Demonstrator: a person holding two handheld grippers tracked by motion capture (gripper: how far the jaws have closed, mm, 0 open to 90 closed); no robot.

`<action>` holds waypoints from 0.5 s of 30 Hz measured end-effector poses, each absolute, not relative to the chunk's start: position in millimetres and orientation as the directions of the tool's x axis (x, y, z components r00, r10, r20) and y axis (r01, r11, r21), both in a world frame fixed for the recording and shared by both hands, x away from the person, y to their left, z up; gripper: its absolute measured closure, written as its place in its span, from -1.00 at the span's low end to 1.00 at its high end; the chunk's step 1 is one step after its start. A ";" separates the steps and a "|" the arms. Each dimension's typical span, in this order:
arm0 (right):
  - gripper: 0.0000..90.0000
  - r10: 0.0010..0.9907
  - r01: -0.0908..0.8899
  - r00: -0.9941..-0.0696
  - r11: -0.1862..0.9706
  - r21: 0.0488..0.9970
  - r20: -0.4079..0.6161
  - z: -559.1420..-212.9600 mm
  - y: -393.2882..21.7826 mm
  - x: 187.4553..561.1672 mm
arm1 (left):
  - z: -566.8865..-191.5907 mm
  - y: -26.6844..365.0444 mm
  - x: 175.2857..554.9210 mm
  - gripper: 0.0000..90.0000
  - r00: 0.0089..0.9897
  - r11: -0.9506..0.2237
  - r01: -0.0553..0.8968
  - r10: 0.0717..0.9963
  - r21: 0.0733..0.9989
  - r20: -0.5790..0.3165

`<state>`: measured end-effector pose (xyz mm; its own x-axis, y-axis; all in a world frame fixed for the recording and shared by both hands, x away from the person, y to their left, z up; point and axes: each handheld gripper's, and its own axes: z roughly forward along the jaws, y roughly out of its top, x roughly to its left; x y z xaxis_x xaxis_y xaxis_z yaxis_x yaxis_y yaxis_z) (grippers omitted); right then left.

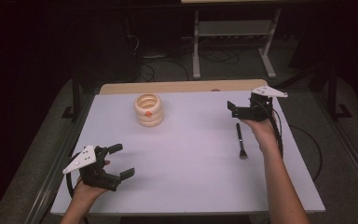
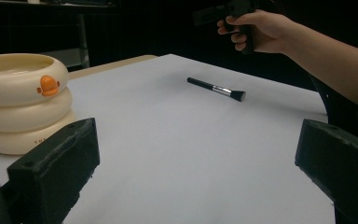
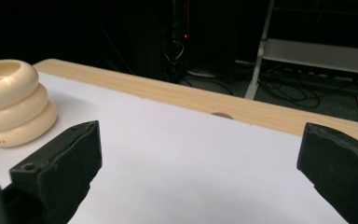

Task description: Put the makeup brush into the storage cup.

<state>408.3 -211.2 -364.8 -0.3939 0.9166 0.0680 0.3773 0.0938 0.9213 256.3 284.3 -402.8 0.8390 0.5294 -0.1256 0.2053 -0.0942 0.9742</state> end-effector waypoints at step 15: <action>-1.00 0.924 0.474 -0.378 0.137 0.870 0.060 -364.6 -207.6 406.2 | -403.3 284.6 256.5 -1.00 0.840 -0.098 0.210 0.527 0.973 -0.128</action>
<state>406.2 -207.6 -364.6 -0.3776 0.9240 0.0600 0.4736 0.1370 0.8700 256.5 284.6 -403.3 0.8399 0.5275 -0.1281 0.2096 -0.0975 0.9729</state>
